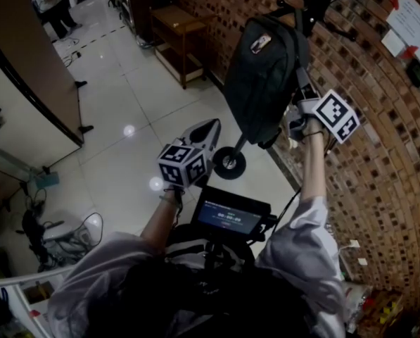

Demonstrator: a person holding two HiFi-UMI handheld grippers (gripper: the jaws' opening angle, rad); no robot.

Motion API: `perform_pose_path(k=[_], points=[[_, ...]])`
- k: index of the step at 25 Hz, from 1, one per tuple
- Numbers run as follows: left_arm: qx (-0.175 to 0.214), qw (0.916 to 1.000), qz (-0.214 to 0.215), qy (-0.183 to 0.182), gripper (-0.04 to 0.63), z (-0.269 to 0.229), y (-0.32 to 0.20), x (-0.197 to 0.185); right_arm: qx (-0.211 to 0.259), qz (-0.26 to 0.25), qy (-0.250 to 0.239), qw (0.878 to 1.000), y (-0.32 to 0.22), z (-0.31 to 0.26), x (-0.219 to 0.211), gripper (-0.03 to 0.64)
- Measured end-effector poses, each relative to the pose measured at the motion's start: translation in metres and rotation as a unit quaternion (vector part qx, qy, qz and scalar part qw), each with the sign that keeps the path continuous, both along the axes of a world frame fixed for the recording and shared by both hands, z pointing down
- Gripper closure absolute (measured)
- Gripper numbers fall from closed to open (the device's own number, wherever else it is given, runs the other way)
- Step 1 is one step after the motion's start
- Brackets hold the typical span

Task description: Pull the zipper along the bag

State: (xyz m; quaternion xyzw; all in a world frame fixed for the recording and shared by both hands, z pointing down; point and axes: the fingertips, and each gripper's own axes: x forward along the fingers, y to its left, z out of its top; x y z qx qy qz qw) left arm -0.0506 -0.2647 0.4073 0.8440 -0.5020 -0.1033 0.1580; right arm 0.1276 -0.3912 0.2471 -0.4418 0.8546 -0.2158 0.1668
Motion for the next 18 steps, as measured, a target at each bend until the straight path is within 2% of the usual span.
perform_pose_path(k=[4,18], points=[[-0.001,1.0000,0.002,-0.002,0.588,0.001,0.000,0.003,-0.015,0.004,-0.010,1.000,0.005,0.007,0.001,0.617],[-0.004,0.9999,0.015,-0.006,0.588,0.001,-0.001,0.018,-0.019,0.003,-0.014,1.000,0.016,0.032,0.008,0.617]])
